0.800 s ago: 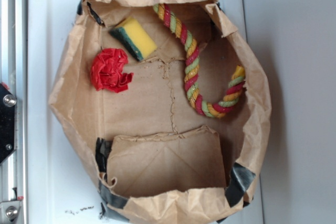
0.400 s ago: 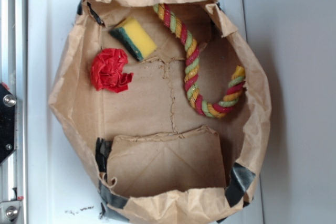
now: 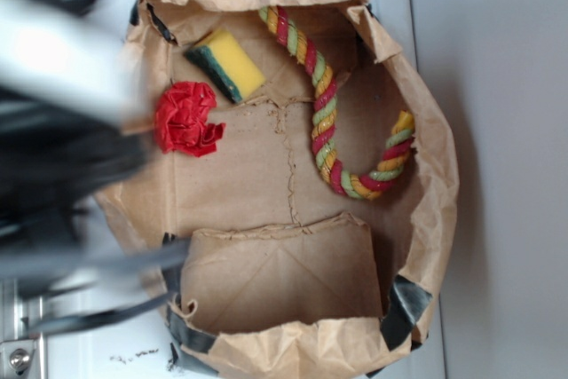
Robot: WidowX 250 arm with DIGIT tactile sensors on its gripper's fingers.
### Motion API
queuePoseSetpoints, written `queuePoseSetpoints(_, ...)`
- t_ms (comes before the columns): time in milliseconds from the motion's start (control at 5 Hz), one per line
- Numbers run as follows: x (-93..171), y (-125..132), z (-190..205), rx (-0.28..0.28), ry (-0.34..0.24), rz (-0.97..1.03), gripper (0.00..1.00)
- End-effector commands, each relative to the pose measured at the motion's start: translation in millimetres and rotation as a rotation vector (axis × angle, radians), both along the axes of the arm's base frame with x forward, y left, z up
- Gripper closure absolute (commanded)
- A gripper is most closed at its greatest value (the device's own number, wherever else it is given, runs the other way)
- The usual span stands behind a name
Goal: Grab the green sponge.
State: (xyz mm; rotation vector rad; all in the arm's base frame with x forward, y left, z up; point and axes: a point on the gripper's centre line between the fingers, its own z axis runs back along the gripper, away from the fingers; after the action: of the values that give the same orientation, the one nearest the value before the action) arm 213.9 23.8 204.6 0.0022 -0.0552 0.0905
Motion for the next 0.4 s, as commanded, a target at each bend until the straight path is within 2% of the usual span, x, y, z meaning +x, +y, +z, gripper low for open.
queuePoseSetpoints(0,56,38,-23,0.021,-0.104,0.022,0.0)
queuePoseSetpoints(200,64,45,-46,0.03,-0.103,0.019,0.0)
